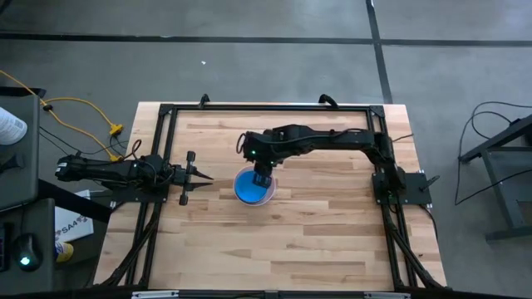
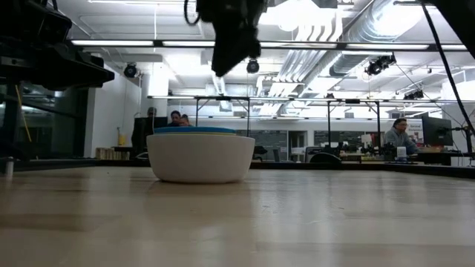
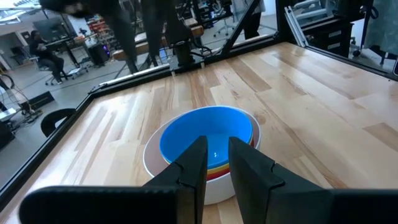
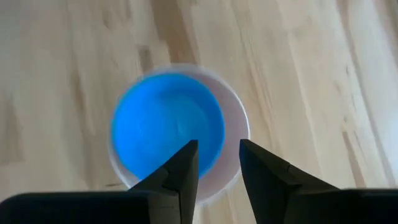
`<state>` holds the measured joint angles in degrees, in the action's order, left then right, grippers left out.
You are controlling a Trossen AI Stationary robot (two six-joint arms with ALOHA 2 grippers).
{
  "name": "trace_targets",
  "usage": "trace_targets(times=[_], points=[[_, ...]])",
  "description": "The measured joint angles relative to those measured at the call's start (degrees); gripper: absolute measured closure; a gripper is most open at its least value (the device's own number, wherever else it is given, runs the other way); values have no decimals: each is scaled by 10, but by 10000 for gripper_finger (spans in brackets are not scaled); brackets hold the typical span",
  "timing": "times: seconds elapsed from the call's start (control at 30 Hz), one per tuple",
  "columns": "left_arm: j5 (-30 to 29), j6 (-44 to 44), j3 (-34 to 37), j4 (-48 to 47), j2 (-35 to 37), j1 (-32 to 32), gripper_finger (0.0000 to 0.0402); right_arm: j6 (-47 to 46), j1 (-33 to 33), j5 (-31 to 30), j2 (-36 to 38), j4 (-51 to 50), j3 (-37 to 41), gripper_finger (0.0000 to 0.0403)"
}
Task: Nest bowls inside each other
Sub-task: Return to Home Position
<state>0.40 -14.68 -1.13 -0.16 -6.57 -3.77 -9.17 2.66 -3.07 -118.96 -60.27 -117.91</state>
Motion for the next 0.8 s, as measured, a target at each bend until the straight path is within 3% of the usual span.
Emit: trace_targets(times=[0.17,0.27,0.57,0.8], points=[[0,0,0,0,0,0,336,-4,-7,2,22,-5,1,293],[0,0,0,0,0,0,336,-8,-13,3,50,41,38,293],[0,0,0,0,-2,0,336,-70,-24,4,235,234,341,293],[2,0,0,0,-5,0,336,-103,-30,5,356,318,506,293]])
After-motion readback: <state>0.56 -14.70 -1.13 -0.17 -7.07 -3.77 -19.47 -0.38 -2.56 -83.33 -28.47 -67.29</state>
